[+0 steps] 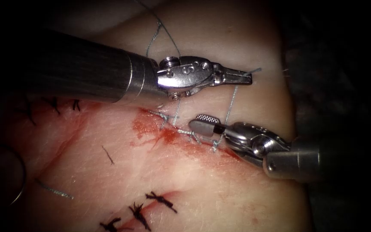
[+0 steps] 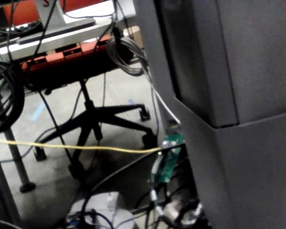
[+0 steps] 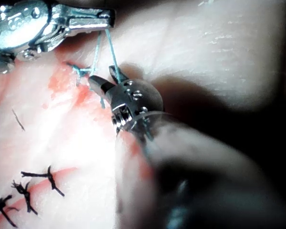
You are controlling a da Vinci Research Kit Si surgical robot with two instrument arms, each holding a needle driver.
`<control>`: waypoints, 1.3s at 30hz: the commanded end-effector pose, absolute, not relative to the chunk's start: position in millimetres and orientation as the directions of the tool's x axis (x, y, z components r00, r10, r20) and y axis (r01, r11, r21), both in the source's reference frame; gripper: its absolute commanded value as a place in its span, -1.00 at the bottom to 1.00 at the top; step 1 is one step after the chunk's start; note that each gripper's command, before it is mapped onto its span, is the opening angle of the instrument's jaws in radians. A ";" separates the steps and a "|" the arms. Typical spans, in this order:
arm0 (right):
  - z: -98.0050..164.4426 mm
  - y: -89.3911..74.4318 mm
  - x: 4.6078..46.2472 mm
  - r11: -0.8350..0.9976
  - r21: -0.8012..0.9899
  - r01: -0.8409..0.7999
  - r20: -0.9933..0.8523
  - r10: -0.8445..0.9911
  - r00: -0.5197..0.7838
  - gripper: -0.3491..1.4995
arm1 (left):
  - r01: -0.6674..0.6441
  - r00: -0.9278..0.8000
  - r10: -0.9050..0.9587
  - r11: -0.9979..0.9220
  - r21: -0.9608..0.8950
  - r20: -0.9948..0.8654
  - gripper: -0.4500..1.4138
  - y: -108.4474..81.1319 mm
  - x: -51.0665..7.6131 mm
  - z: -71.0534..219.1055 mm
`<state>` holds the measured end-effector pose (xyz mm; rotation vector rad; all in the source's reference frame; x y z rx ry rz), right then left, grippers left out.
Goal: Wound Closure
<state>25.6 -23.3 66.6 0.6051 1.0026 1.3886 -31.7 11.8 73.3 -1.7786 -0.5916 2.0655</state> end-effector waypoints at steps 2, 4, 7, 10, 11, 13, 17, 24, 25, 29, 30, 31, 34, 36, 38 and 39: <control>66.9 -23.7 26.3 0.128 0.849 -0.512 -0.212 0.971 -0.109 -0.80 | 0.007 -0.150 0.518 -0.851 -0.525 -0.842 -1.00 11.6 -32.2 73.8; 66.9 -23.7 26.2 0.117 0.852 -0.510 -0.202 0.973 -0.115 -0.91 | 0.006 -0.150 0.518 -0.851 -0.525 -0.842 -1.00 11.6 -32.2 73.8; 66.9 -23.7 26.2 0.111 0.853 -0.510 -0.197 0.973 -0.118 -0.98 | 0.007 -0.150 0.518 -0.851 -0.525 -0.842 -1.00 11.6 -32.2 73.8; 66.9 -23.6 26.2 0.111 0.854 -0.508 -0.196 0.974 -0.116 -1.00 | 0.006 -0.150 0.518 -0.851 -0.525 -0.842 -1.00 11.6 -32.2 73.8; 66.9 -23.6 26.2 0.111 0.854 -0.508 -0.196 0.974 -0.116 -0.93 | 0.007 -0.150 0.518 -0.851 -0.525 -0.842 -1.00 11.6 -32.2 73.8; 66.9 -23.6 26.2 0.111 0.855 -0.507 -0.194 0.974 -0.115 -0.53 | 0.008 -0.147 0.520 -0.850 -0.527 -0.841 -1.00 11.8 -32.1 73.6; 66.6 -23.1 26.1 0.140 0.847 -0.512 -0.222 0.970 -0.101 0.38 | 0.018 -0.143 0.529 -0.843 -0.537 -0.836 -1.00 12.6 -31.3 72.7; 66.0 -22.3 26.0 0.211 0.828 -0.520 -0.284 0.957 -0.064 0.93 | -0.005 -0.131 0.539 -0.840 -0.543 -0.832 -1.00 13.5 -29.4 71.3; 66.0 -22.3 25.9 0.210 0.828 -0.520 -0.283 0.957 -0.064 0.93 | -0.006 -0.131 0.540 -0.839 -0.544 -0.832 -1.00 13.6 -29.2 71.2; 65.6 -22.1 25.5 0.225 0.825 -0.518 -0.293 0.955 -0.053 0.97 | -0.010 -0.127 0.539 -0.840 -0.542 -0.833 -1.00 13.5 -27.8 70.4; 65.4 -22.0 25.2 0.224 0.826 -0.517 -0.292 0.955 -0.054 0.97 | -0.019 -0.124 0.541 -0.840 -0.543 -0.832 -1.00 13.3 -27.1 70.1; 65.2 -21.9 24.9 0.223 0.826 -0.517 -0.292 0.955 -0.054 0.97 | -0.018 -0.120 0.537 -0.842 -0.539 -0.835 -1.00 13.1 -26.4 69.8; 64.6 -21.6 23.8 0.217 0.826 -0.521 -0.291 0.955 -0.064 0.93 | -0.032 -0.142 0.593 -0.803 -0.595 -0.793 -1.00 11.9 -24.1 69.0; 64.3 -21.3 23.2 0.212 0.824 -0.525 -0.291 0.954 -0.072 0.93 | -0.059 -0.181 0.664 -0.744 -0.666 -0.726 -1.00 10.8 -22.3 68.4; 63.9 -20.8 22.5 0.211 0.821 -0.530 -0.295 0.952 -0.078 0.91 | -0.061 -0.233 0.692 -0.711 -0.700 -0.683 -1.00 9.6 -20.8 68.0; 63.7 -20.6 22.2 0.207 0.821 -0.533 -0.295 0.952 -0.083 0.91 | -0.063 -0.278 0.703 -0.693 -0.718 -0.654 -1.00 8.9 -19.9 67.7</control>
